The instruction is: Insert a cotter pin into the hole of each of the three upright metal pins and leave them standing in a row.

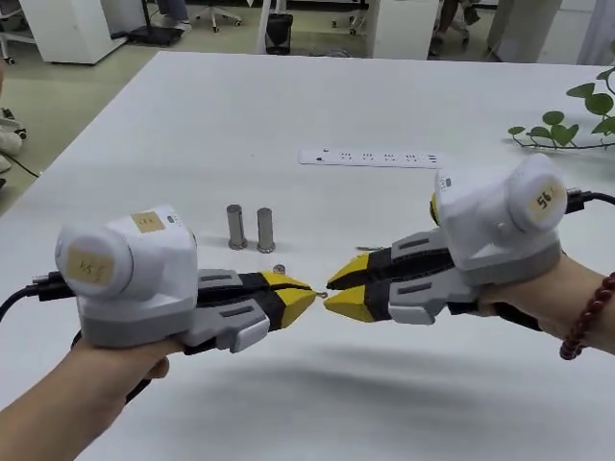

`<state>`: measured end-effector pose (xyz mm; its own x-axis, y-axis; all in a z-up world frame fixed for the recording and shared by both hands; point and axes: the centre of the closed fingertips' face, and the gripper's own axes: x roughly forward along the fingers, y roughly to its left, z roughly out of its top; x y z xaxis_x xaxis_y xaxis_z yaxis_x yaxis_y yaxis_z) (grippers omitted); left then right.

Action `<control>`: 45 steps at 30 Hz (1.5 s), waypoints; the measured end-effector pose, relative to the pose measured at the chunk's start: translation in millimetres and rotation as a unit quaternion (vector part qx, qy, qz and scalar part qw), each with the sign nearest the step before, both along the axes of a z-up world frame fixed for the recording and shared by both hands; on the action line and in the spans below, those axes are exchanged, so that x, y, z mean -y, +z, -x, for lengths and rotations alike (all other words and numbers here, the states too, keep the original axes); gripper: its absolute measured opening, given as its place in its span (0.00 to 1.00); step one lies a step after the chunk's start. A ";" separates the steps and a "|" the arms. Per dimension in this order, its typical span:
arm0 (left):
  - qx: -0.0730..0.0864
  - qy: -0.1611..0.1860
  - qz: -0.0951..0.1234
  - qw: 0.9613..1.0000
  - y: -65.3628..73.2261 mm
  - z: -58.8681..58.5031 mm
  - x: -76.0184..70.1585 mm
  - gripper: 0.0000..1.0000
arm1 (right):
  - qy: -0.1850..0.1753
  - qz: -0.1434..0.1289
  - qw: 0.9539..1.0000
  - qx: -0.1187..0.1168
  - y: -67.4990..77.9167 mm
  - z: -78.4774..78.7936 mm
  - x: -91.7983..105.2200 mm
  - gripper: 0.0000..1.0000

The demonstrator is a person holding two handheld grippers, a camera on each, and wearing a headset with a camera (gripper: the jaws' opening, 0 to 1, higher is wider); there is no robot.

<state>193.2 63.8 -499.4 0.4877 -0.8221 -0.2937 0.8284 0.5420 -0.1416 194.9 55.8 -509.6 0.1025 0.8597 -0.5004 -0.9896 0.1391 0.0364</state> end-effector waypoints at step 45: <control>-0.019 -0.038 0.006 0.999 -13.8 14.8 10.4 0.05 | 0.083 0.086 0.993 0.026 -20.7 27.1 9.8 0.00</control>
<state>178.4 53.4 -513.3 0.4132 -0.8596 -0.3008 0.8607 0.4764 -0.1792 167.8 46.0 -530.3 -0.0038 0.7692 -0.6390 -0.9993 -0.0260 -0.0254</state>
